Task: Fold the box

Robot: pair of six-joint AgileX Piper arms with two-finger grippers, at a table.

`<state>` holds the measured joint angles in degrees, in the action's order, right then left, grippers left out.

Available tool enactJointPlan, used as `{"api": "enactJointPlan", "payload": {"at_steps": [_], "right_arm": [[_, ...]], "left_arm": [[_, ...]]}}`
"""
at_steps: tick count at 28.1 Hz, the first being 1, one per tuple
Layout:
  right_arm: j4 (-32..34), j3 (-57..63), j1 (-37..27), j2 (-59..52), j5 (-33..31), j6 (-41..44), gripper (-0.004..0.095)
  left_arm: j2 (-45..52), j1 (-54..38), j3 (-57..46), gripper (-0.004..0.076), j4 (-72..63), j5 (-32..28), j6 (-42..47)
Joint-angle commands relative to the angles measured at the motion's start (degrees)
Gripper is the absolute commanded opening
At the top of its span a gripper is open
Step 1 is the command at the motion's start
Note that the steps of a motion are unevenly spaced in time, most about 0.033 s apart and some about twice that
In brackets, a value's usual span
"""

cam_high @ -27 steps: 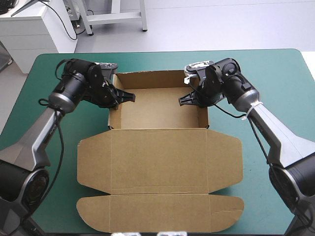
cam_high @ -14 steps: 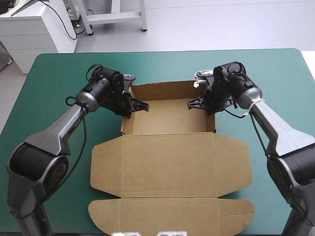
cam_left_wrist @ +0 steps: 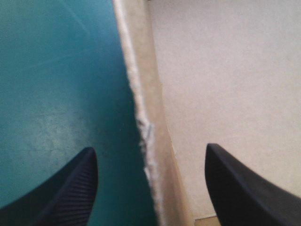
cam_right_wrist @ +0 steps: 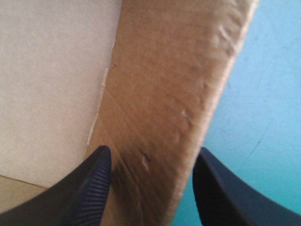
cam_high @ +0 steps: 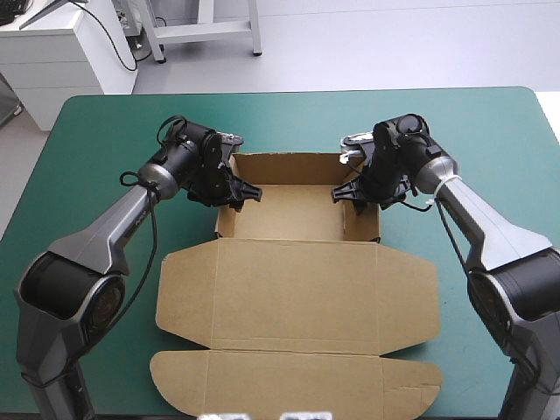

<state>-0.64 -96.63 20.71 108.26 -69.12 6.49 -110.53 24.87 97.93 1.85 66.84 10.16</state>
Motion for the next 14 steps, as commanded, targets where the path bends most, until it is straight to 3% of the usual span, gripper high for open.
{"api": "enactJointPlan", "payload": {"at_steps": [1, 5, 14], "right_arm": [[3.29, -3.34, -0.18, -3.26, -2.21, -0.59, 0.0498], [3.42, -6.29, -0.18, -4.93, -2.21, -0.59, 0.0493], [2.93, -9.42, -0.18, -9.70, -2.21, -0.61, 0.0493]], "left_arm": [[2.98, 0.17, 3.58, 0.0512, 2.41, 1.60, 0.04], [2.98, 0.17, 8.70, 0.0512, 8.46, 7.11, 0.04], [9.70, 0.17, 16.76, 0.0510, 12.13, 7.01, -1.48]]}}
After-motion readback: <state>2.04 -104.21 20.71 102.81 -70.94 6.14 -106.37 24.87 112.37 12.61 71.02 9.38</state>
